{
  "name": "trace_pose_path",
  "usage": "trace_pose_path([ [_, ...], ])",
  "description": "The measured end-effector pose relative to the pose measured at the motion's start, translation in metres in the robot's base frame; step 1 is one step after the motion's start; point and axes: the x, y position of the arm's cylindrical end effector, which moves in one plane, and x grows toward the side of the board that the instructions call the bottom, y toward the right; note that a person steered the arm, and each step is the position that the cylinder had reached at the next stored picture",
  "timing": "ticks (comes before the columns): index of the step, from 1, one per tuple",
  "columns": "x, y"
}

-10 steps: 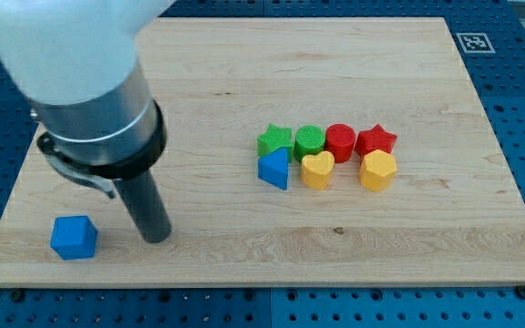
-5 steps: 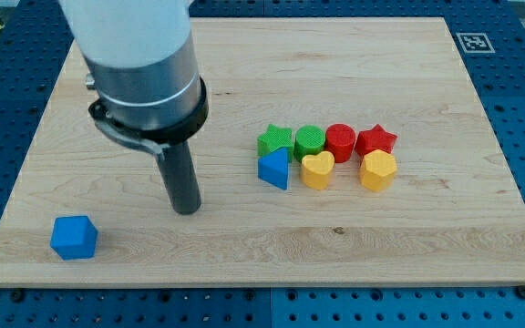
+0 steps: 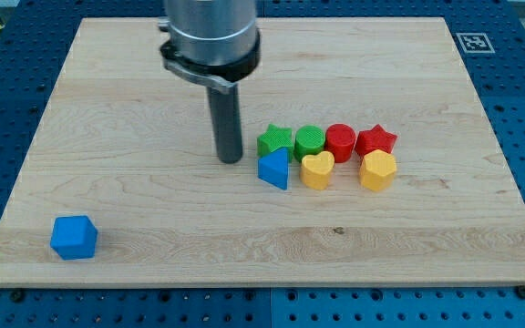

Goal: Place the blue triangle towards the bottom center of the board

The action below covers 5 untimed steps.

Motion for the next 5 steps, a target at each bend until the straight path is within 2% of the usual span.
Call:
trace_pose_path([
  [3,0.006,0.047],
  [5,0.037,0.053],
])
